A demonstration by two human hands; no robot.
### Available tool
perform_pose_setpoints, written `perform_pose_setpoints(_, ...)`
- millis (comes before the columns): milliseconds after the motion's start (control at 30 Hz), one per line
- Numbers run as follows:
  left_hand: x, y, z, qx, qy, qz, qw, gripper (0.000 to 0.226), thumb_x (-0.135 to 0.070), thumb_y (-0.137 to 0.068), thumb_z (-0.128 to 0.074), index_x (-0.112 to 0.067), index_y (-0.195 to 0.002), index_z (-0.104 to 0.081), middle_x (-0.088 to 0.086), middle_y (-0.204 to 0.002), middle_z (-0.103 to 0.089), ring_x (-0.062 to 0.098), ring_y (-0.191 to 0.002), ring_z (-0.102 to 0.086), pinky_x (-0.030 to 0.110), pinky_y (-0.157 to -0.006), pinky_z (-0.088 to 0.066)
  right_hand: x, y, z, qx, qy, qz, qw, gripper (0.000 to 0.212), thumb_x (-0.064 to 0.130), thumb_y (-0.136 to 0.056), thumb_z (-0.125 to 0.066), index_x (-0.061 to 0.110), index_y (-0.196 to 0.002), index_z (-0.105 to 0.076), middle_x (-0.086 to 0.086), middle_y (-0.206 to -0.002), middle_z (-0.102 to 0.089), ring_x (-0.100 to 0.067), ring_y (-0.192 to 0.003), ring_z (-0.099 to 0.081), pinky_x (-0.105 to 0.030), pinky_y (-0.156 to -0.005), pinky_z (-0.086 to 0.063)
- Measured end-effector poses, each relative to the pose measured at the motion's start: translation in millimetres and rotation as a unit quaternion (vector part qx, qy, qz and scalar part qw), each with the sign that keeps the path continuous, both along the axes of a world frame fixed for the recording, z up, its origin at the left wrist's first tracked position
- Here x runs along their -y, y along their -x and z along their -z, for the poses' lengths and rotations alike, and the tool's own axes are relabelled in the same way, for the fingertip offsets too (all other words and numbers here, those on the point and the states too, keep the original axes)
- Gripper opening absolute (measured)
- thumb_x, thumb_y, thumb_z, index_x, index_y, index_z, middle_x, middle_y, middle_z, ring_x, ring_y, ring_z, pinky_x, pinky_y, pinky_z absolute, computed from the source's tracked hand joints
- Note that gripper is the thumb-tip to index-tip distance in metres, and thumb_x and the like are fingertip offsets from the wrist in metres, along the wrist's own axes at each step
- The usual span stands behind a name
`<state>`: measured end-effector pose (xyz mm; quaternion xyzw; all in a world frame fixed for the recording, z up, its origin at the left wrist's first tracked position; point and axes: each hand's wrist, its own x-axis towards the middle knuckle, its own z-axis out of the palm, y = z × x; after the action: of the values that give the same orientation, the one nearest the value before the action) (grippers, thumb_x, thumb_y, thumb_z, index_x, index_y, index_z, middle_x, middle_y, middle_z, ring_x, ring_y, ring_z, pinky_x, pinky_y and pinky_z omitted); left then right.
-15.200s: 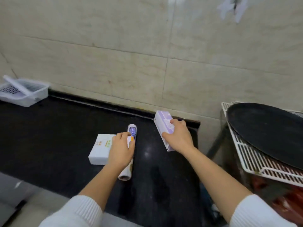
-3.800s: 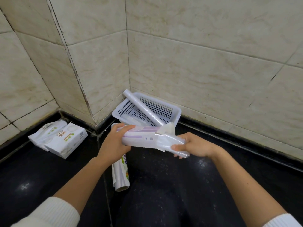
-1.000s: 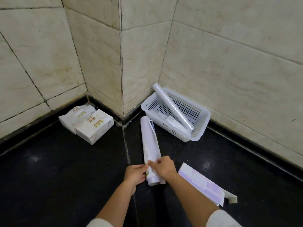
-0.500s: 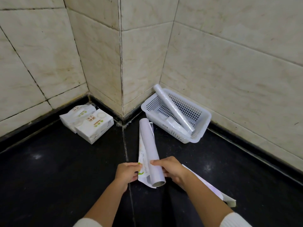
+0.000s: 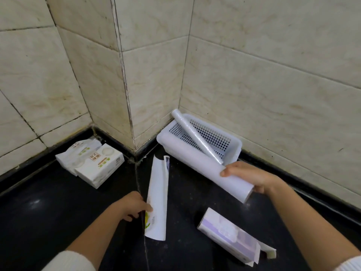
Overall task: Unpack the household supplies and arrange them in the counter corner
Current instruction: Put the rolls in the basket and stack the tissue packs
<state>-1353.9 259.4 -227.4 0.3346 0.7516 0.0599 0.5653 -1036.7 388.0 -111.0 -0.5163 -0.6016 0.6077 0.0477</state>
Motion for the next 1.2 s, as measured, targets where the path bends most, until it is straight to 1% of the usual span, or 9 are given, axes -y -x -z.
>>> perform_pose_setpoints(67, -27, 0, -13, -0.087, -0.081, 0.021, 0.993, 0.064, -0.031, -0.08, -0.069, -0.006, -0.133, -0.044, 0.012, -0.126, -0.054, 0.018, -0.094, -0.054, 0.028, -0.069, -0.045, -15, -1, -8, -0.012, -0.019, 0.015, 1.0, 0.038, 0.045, -0.051, -0.078, 0.016, -0.074, -0.072, -0.005, -0.078, -0.071, -0.016, -0.069, -0.068, -0.027, -0.056, -0.053)
perform_pose_setpoints(200, -83, -16, -33, -0.163, -0.265, -0.001, 0.95, 0.06, -0.033, -0.084, -0.062, -0.008, -0.136, -0.045, 0.016, -0.137, -0.049, 0.028, -0.114, -0.054, 0.037, -0.094, -0.048, -48, 25, 3, 0.043, -0.128, 0.062, 0.989, 0.057, 0.047, -0.056, -0.076, 0.003, -0.093, -0.067, -0.004, -0.084, -0.066, -0.018, -0.074, -0.064, -0.03, -0.062, -0.05)
perform_pose_setpoints(300, -113, -33, -34, -0.166, -0.325, 0.025, 0.931, 0.068, -0.038, -0.091, -0.054, -0.011, -0.148, -0.027, 0.014, -0.155, -0.025, 0.03, -0.14, -0.026, 0.043, -0.114, -0.029, -70, 50, 25, 0.071, -0.187, 0.065, 0.978, 0.032, 0.036, -0.067, -0.077, 0.012, -0.083, -0.062, 0.001, -0.082, -0.061, -0.015, -0.074, -0.059, -0.024, -0.06, -0.043)
perform_pose_setpoints(467, -141, -43, -9, -0.235, -0.305, 0.117, 0.915, 0.07, -0.054, -0.094, -0.037, -0.026, -0.152, -0.009, 0.01, -0.161, 0.011, 0.032, -0.146, 0.015, 0.044, -0.119, -0.003, -91, 66, 69, 0.1, -0.252, 0.07, 0.96, 0.038, 0.026, -0.062, -0.081, 0.014, -0.088, -0.056, 0.001, -0.087, -0.057, -0.012, -0.075, -0.054, -0.022, -0.058, -0.039)
perform_pose_setpoints(600, -147, -45, 13, -0.279, -0.32, 0.167, 0.89, 0.059, -0.056, -0.096, -0.029, -0.033, -0.149, -0.023, 0.005, -0.162, 0.004, 0.033, -0.146, 0.013, 0.045, -0.121, -0.006, -98, 66, 93, 0.14, -0.285, 0.07, 0.946, 0.045, 0.027, -0.061, -0.081, 0.024, -0.098, -0.055, 0.002, -0.101, -0.054, -0.011, -0.083, -0.054, -0.019, -0.062, -0.039)
perform_pose_setpoints(733, -146, -47, 22, -0.282, -0.347, 0.138, 0.884, 0.056, -0.056, -0.095, -0.031, -0.035, -0.146, -0.03, 0.002, -0.162, 0.0, 0.03, -0.147, 0.011, 0.049, -0.119, -0.016, -109, 67, 111, 0.181, -0.31, 0.058, 0.932, 0.052, 0.025, -0.067, -0.079, 0.016, -0.114, -0.059, 0.0, -0.111, -0.052, -0.015, -0.093, -0.05, -0.025, -0.078, -0.043)
perform_pose_setpoints(900, -144, -47, 20, -0.285, -0.35, 0.136, 0.882, 0.056, -0.057, -0.095, -0.031, -0.036, -0.146, -0.029, 0.001, -0.162, 0.0, 0.029, -0.147, 0.011, 0.048, -0.119, -0.016, -115, 68, 122, 0.223, -0.36, 0.054, 0.904, 0.05, 0.027, -0.074, -0.073, 0.017, -0.121, -0.058, -0.001, -0.116, -0.055, -0.02, -0.101, -0.052, -0.036, -0.091, -0.048)
perform_pose_setpoints(1067, -144, -49, 20, -0.279, -0.346, 0.133, 0.886, 0.056, -0.056, -0.095, -0.032, -0.035, -0.146, -0.029, 0.001, -0.162, 0.0, 0.029, -0.147, 0.012, 0.047, -0.119, -0.015, -115, 65, 121, 0.287, -0.351, 0.001, 0.891, 0.056, 0.049, -0.077, -0.068, 0.024, -0.126, -0.055, -0.001, -0.122, -0.05, -0.023, -0.115, -0.045, -0.041, -0.097, -0.043)
perform_pose_setpoints(1200, -147, -46, 14, -0.253, -0.316, 0.147, 0.902, 0.058, -0.055, -0.096, -0.033, -0.032, -0.148, -0.026, 0.004, -0.162, 0.005, 0.03, -0.146, 0.015, 0.05, -0.12, -0.011, -111, 69, 108, 0.294, -0.342, -0.006, 0.893, 0.059, 0.045, -0.079, -0.071, 0.021, -0.13, -0.053, -0.003, -0.127, -0.05, -0.023, -0.119, -0.044, -0.041, -0.101, -0.041)
